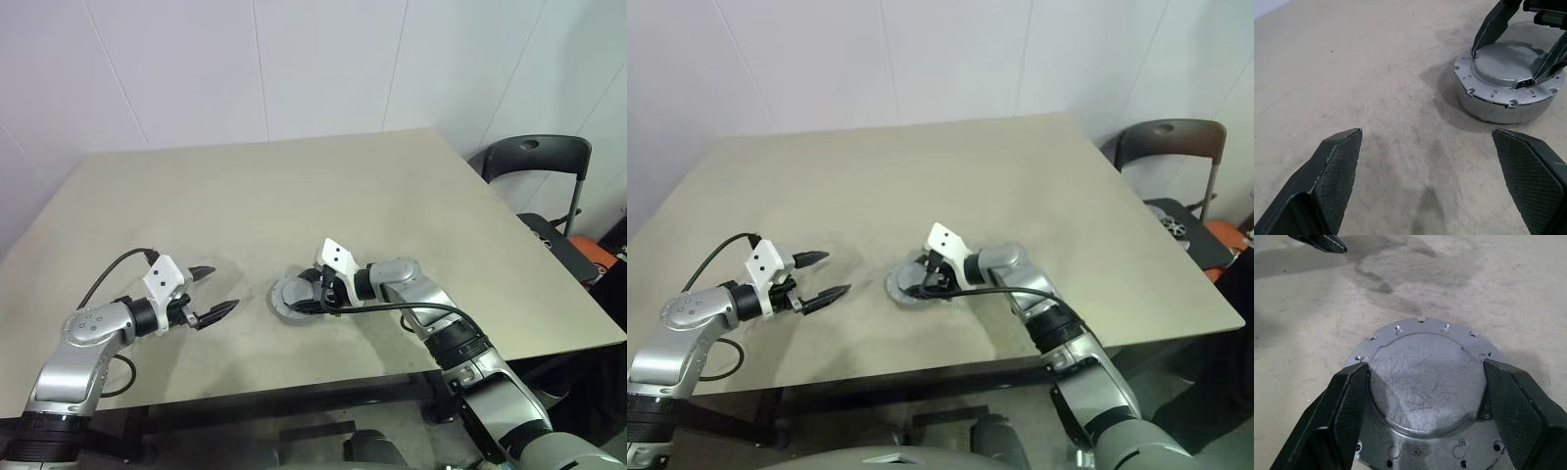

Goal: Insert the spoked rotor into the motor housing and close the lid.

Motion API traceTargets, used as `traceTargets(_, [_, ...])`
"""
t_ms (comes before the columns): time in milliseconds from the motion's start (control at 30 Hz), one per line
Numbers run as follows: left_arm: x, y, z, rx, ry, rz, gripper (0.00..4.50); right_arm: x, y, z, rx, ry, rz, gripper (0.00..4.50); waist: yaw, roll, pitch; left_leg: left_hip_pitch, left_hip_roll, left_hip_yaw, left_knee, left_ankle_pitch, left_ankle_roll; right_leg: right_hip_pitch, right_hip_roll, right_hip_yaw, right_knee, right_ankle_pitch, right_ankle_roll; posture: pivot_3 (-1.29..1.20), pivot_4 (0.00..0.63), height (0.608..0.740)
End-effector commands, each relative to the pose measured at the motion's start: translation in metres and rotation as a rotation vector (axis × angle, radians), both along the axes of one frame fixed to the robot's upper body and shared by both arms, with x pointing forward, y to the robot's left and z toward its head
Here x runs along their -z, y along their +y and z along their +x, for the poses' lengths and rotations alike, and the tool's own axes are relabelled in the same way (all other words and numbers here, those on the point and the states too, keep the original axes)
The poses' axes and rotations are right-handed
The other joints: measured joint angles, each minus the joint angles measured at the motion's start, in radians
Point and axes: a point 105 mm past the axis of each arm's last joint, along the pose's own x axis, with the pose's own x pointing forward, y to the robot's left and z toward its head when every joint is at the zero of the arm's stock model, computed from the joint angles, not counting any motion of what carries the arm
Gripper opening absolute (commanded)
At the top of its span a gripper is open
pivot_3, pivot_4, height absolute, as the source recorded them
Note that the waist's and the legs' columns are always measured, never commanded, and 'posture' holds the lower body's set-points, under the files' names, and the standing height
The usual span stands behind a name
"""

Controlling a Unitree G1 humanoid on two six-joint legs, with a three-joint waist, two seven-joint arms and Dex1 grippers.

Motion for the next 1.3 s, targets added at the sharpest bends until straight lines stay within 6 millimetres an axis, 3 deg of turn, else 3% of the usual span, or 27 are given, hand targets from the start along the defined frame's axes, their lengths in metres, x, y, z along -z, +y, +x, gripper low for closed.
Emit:
traceTargets(33, [-0.013,0.0,0.002,0.005,-0.053,0.002,4.5,0.006,-0.004,0.001,0.002,0.011,-0.043,3.32,0.0,0.0,0.0,0.0,0.0,0.0,0.0,0.0,0.0,0.0,0.0,0.0,0.0,0.0,0.0,0.0,0.0,0.74])
traceTargets(400, [-0.014,-0.02,0.006,0.037,0.008,-0.092,4.5,0.008,-0.003,0.001,0.0,0.025,-0.042,3.32,0.0,0.0,0.0,0.001,0.0,0.0,0.0,0.0,0.0,0.001,0.0,0.0,0.0,0.0,0.0,0.0,0.0,0.74])
traceTargets(833, [-0.015,-0.061,0.029,0.09,0.024,-0.139,0.11,0.008,-0.004,0.002,0.005,0.027,-0.043,3.32,0.001,-0.001,-0.001,0.001,0.0,0.0,0.0,0.0,0.0,0.001,0.0,0.0,0.0,0.0,0.0,0.0,0.0,0.74])
traceTargets(1033, [-0.009,-0.079,0.028,0.119,0.046,-0.141,0.0,0.009,-0.004,0.001,0.01,0.029,-0.04,3.32,0.0,-0.001,-0.001,0.001,0.0,0.0,0.0,0.0,0.0,0.001,0.0,0.0,-0.001,0.0,0.0,0.0,0.0,0.74])
traceTargets(1300, [0.001,-0.08,0.022,0.121,0.087,-0.109,0.0,0.009,-0.004,0.001,0.011,0.03,-0.039,3.32,0.0,-0.001,-0.001,0.001,0.0,0.0,0.0,0.0,0.0,0.001,0.0,0.0,0.0,0.0,0.0,0.0,0.0,0.74])
